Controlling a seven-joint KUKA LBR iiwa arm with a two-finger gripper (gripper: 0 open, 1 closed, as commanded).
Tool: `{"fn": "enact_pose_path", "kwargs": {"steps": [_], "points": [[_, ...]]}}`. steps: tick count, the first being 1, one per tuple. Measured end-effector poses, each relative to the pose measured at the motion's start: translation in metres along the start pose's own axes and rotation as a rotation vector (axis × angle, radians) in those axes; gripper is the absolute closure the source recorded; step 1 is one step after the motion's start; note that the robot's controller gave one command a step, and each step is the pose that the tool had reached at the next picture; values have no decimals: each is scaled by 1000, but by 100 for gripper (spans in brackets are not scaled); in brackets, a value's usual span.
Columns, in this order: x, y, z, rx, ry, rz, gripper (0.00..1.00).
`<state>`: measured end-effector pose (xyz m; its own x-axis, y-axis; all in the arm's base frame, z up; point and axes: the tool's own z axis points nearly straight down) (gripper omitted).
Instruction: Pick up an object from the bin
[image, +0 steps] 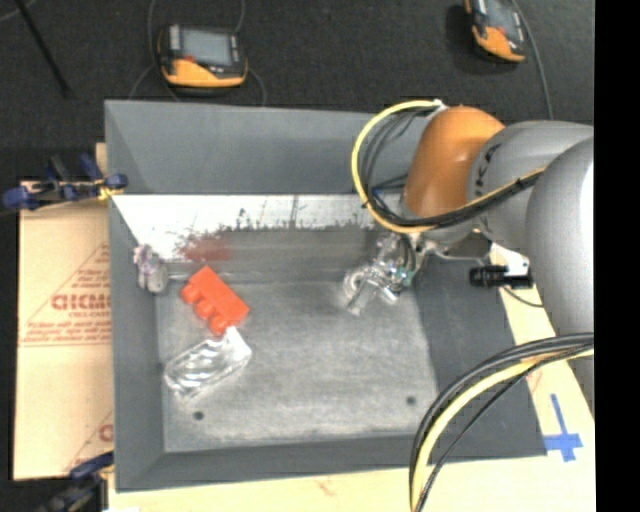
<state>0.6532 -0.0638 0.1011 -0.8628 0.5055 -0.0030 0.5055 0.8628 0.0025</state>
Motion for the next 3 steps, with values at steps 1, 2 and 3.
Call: {"fn": "enact_pose_path", "kwargs": {"steps": [1,2,3], "points": [[-5,-14,29,1,2,180,0],[-6,-14,28,4,2,175,0],[-7,-15,27,4,-1,173,100]]}}
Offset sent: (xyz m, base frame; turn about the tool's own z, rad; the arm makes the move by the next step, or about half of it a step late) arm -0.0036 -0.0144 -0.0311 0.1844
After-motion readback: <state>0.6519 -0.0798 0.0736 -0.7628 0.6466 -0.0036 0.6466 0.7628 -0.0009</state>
